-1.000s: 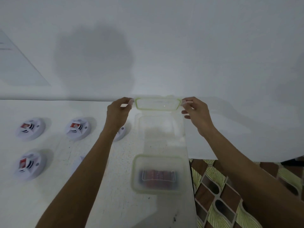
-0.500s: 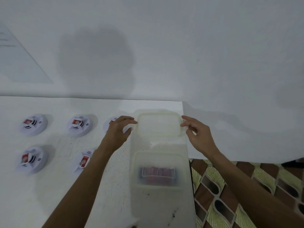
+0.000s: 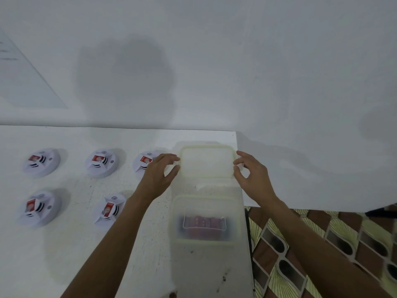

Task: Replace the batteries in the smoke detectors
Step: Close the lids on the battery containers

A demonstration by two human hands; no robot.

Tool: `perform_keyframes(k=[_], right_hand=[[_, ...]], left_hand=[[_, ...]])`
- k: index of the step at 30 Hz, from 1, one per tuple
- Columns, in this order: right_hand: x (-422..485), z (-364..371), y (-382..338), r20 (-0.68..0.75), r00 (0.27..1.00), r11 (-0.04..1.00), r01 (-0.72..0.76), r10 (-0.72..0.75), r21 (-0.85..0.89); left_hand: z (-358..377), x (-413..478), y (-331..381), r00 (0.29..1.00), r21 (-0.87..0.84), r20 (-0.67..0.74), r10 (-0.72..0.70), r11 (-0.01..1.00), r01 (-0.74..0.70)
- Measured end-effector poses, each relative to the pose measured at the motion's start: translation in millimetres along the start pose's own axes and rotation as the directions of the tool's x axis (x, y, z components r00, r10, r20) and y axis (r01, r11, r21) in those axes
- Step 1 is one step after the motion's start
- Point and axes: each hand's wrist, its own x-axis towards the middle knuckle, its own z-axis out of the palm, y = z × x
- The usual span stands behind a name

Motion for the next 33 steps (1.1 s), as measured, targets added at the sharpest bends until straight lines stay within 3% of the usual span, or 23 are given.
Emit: perform_keyframes(k=[3, 7, 10, 14, 19, 23, 26, 29, 33], right_hand=[[-3, 3, -2, 0.001, 0.999, 0.999, -0.037, 0.037, -0.026], [-9, 8, -5, 0.031, 0.986, 0.978, -0.166, 0.163, 0.130], [-9, 12, -11, 0.018, 0.974, 0.946, -0.225, 0.227, 0.233], [-9, 12, -16, 0.052, 0.956, 0.923, -0.292, 0.288, 0.250], [2, -3, -17, 0.182, 0.970, 0.986, -0.164, 0.164, -0.015], [22, -16, -24, 0.371, 0.920, 0.977, -0.047, 0.123, -0.207], [44, -23, -30, 0.562, 0.823, 0.934, 0.132, 0.083, -0.331], [62, -17, -30, 0.663, 0.742, 0.872, 0.256, 0.100, -0.418], [69, -7, -27, 0.675, 0.732, 0.879, 0.258, 0.093, -0.400]], left_hand=[[0, -2, 5, 0.996, -0.054, 0.026, -0.088, 0.995, 0.090], [6, -2, 8, 0.989, -0.108, 0.031, -0.143, 0.983, 0.146], [10, -1, 10, 0.972, -0.245, 0.032, -0.233, 0.941, 0.233], [14, -2, 14, 0.962, -0.352, 0.049, -0.268, 0.897, 0.268], [9, 10, 10, 0.965, -0.204, 0.142, -0.219, 0.948, 0.246], [0, 24, 7, 0.973, -0.025, 0.209, -0.100, 0.994, 0.107], [-9, 39, 14, 0.913, 0.082, 0.408, -0.007, 0.996, -0.029], [-8, 56, 20, 0.832, 0.229, 0.555, -0.001, 0.962, -0.151], [-2, 69, 19, 0.812, 0.267, 0.584, -0.011, 0.947, -0.180]])
